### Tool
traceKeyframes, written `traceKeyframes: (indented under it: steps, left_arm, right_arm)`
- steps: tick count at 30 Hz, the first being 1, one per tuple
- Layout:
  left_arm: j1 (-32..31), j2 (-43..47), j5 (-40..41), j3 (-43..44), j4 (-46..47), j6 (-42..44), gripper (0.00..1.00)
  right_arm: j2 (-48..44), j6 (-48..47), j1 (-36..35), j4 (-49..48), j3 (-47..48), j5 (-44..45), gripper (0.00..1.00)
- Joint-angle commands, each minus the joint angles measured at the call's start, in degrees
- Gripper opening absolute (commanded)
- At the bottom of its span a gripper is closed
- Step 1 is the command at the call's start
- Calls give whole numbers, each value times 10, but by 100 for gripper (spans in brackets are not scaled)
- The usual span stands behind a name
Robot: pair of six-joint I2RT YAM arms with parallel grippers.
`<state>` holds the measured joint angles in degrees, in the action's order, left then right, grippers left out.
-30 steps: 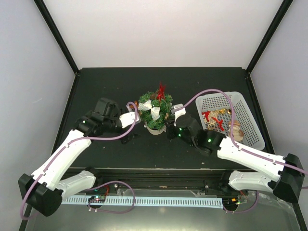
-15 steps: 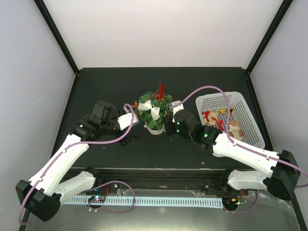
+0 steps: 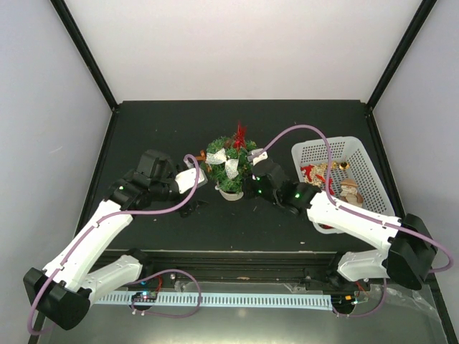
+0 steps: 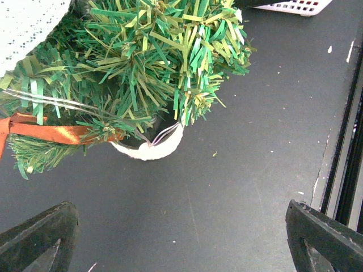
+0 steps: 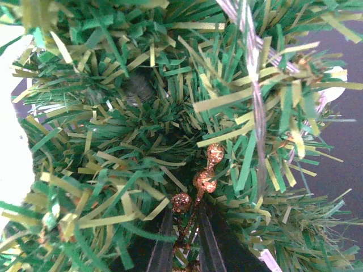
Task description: Decorate the small christmas tree
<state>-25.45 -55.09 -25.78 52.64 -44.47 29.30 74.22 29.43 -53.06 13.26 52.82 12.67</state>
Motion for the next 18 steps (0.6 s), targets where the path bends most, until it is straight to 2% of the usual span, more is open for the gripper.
traceKeyframes:
  steps: [1,14,18]
  left_arm:
    - [3,14,-12,-4,15,-11,99]
    - [3,17,-15,-11,27,-15,99]
    - [3,17,-16,-11,28,-15,99]
  right_arm:
    - [1,-8,8,-28,9,-12,17]
    - [20,-3,9,-36,15,-30,25]
    - [15,-2,9,-33,12,-31,35]
